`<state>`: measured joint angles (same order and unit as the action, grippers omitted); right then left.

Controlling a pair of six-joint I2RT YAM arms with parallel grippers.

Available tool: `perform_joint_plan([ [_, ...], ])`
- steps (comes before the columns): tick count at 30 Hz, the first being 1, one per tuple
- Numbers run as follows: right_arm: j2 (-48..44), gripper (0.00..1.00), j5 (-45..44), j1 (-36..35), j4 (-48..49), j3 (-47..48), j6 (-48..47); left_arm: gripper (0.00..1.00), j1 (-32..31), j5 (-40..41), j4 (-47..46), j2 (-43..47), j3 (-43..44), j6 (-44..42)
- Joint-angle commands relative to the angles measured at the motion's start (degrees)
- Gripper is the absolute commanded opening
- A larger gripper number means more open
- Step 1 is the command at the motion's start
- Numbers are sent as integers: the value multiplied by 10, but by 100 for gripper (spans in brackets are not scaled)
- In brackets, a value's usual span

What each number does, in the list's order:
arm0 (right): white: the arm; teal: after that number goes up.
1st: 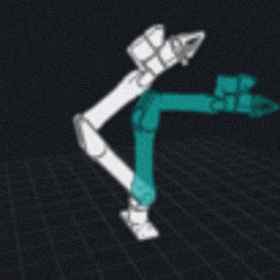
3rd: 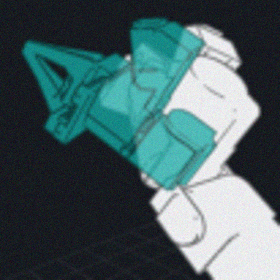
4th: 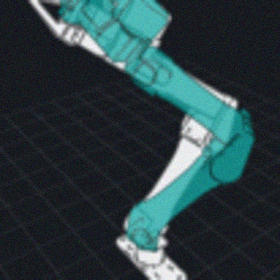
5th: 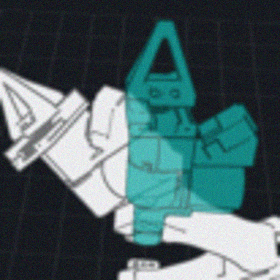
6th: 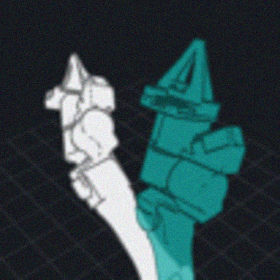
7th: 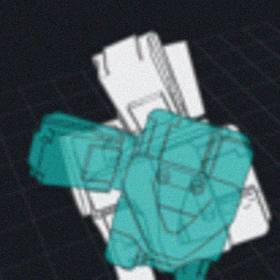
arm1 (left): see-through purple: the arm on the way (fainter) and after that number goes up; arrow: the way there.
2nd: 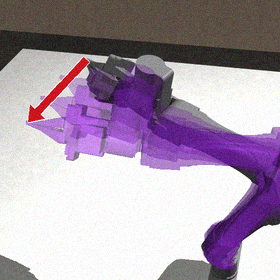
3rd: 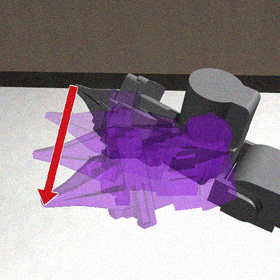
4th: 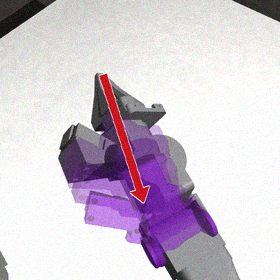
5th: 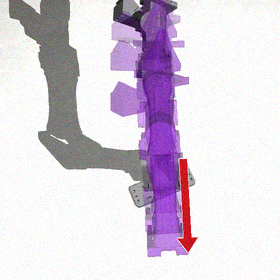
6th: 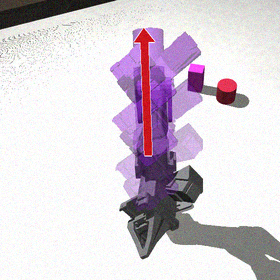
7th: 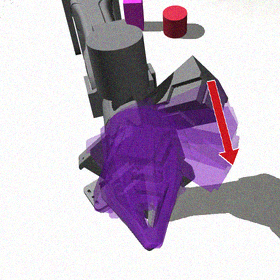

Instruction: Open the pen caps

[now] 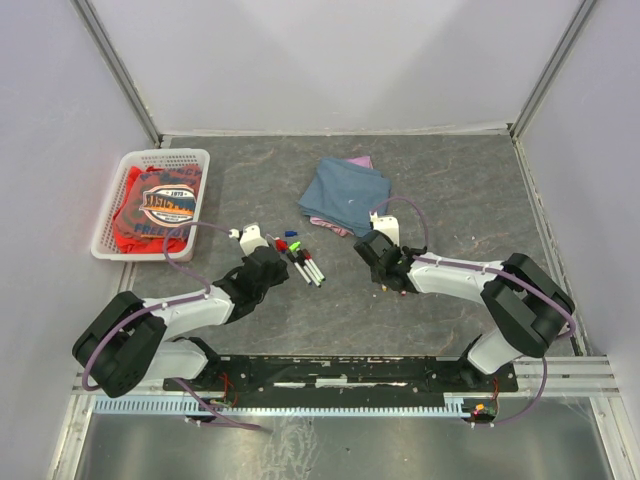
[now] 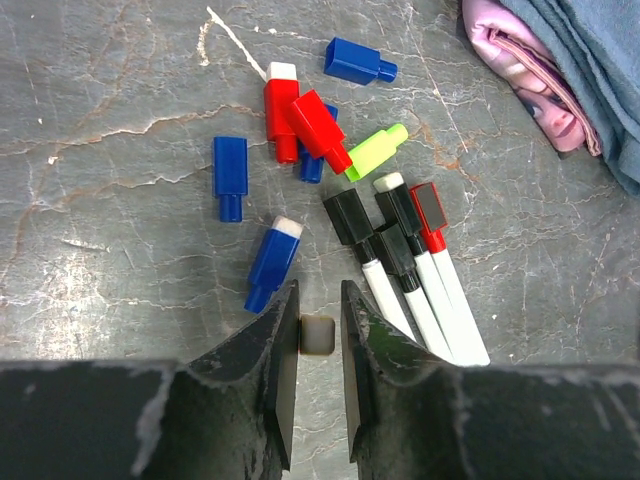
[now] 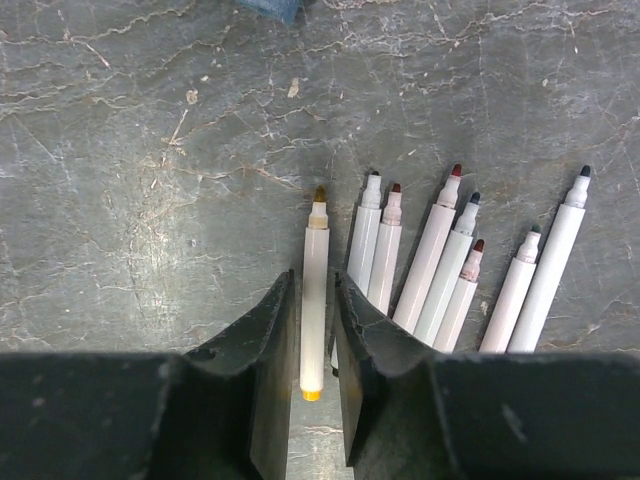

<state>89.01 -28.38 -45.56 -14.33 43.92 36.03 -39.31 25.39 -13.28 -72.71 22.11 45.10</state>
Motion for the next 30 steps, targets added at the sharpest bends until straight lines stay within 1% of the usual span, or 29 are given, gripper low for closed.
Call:
perform_joint_plan([
  [1, 0, 30, -19, 3, -3, 21, 10, 31, 1, 19, -13, 6, -3, -16],
  [5, -20, 34, -22, 1, 0, 19, -1, 33, 1, 19, -16, 3, -5, -15],
  [9, -54, 38, -33, -13, 8, 17, -21, 34, 1, 21, -18, 1, -4, -15],
  [14, -67, 41, -41, -32, 4, 32, -38, 34, 1, 25, -17, 3, -2, -17],
  [17, -74, 44, -17, -46, 30, 34, -56, 34, 1, 27, -15, 9, -2, -17],
  [20, -65, 45, 35, -55, 63, 44, -75, 34, 1, 26, -14, 19, -4, -18],
  [22, -47, 44, 73, -59, 79, 60, -84, 37, 1, 24, -14, 28, -5, -18],
  [25, -12, 44, 102, -71, 95, 87, -99, 49, 2, 17, -16, 45, -10, -17],
  [27, 10, 46, 116, -75, 98, 106, -93, 54, 1, 10, -23, 57, -15, -18],
  [30, 44, 46, 131, -77, 99, 133, -95, 57, 2, 5, -26, 72, -21, -19],
])
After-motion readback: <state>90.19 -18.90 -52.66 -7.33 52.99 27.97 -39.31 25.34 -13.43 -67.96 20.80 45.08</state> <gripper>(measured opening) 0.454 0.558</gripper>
